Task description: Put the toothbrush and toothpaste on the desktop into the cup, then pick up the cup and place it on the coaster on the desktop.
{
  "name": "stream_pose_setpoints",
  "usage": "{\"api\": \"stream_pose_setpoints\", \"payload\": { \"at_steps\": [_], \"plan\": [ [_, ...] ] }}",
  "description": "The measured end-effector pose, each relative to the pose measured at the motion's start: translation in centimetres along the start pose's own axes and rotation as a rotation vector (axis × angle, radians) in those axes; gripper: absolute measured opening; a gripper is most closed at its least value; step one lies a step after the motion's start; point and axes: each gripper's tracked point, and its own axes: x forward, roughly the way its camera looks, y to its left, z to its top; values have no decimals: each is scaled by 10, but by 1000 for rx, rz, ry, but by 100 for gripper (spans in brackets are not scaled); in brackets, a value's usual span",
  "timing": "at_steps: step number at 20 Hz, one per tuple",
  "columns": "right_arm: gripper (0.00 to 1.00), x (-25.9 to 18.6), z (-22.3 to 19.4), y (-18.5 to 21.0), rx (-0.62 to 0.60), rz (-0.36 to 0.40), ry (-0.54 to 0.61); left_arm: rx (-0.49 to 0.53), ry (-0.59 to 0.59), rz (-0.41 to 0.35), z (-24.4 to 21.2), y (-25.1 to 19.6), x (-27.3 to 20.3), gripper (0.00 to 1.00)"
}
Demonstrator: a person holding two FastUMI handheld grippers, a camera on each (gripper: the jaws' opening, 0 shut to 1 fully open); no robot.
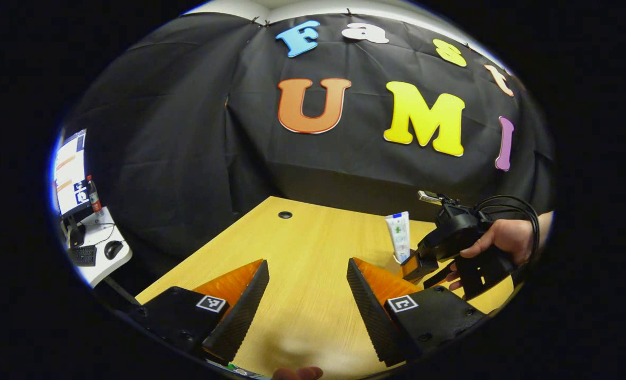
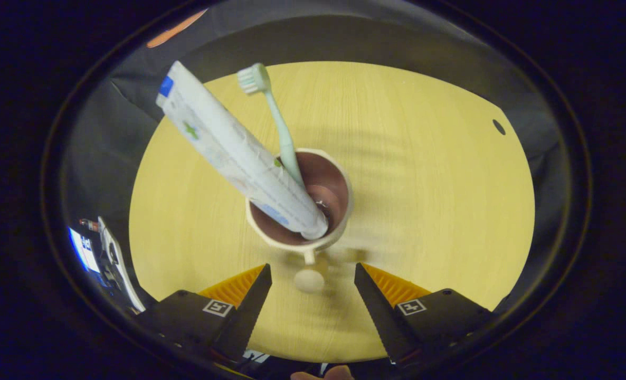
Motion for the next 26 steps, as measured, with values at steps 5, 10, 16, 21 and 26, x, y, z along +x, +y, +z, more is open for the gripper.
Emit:
{"api": "stream_pose_setpoints", "payload": {
  "at_steps": [5,10,16,21,26],
  "plan": [
    [96,-92,-6,-40,40,20,-222,28,-49,-117,35,-52,8,95],
    [97,-205,13,-88,19,-21,-633,81,-160,-196,99,-98,-2,95],
    [96,-311,3,-128,52,-126,-1115,65,-275,-231,165,-137,-36,98],
    [96,-341,-17,-139,21,-198,-1280,82,-306,-222,159,-149,-65,98],
    [96,-344,-29,-134,-15,-184,-1308,86,-320,-218,153,-151,-79,98]
  ]
}}
